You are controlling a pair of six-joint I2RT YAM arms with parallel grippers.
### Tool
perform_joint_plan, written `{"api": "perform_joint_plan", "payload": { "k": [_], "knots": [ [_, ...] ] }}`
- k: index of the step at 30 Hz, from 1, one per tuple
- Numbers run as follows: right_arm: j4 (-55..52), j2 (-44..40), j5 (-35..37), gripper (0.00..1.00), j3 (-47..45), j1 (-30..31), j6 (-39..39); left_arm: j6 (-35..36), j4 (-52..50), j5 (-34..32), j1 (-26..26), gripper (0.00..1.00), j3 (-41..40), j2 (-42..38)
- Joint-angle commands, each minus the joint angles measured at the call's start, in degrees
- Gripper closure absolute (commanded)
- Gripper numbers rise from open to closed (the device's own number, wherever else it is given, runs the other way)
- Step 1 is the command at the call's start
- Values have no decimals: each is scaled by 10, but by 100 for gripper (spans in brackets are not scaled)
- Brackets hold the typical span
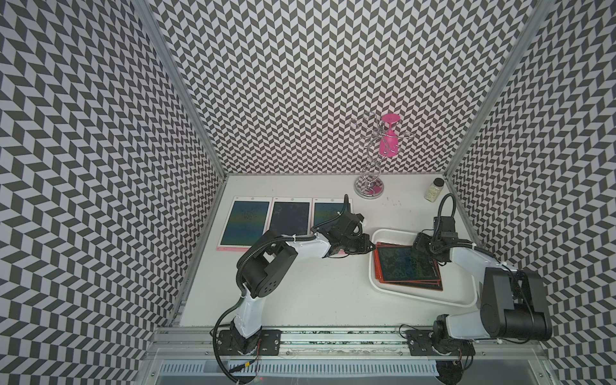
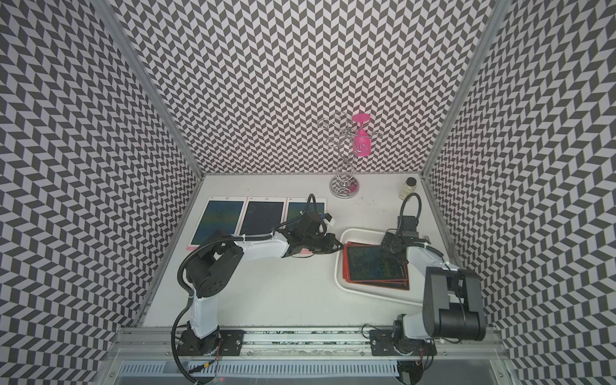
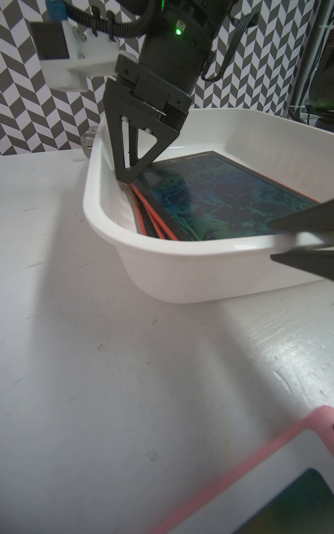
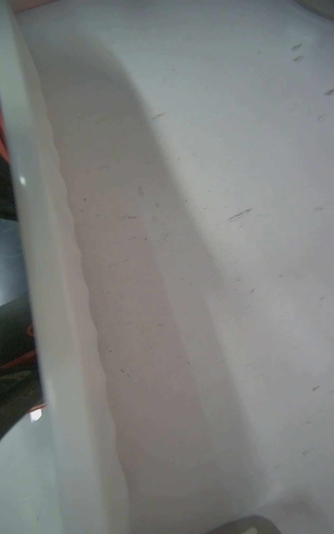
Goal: Take out the writing tablet from the storage box
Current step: Adjust the storage box at the center of the board.
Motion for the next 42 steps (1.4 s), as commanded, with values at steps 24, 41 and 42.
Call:
{"api": "perform_joint_plan", "payload": {
  "k": [24, 41, 42],
  "knots": [
    [39, -43, -165, 27, -19, 0, -29, -5, 38, 17, -20, 100, -17, 38],
    [33, -97, -130, 28, -25, 0, 103, -79, 120, 4, -3, 100, -91, -1],
    [38, -85, -127, 28, -22, 0, 103, -79, 121, 4, -3, 100, -90, -3]
  ]
}}
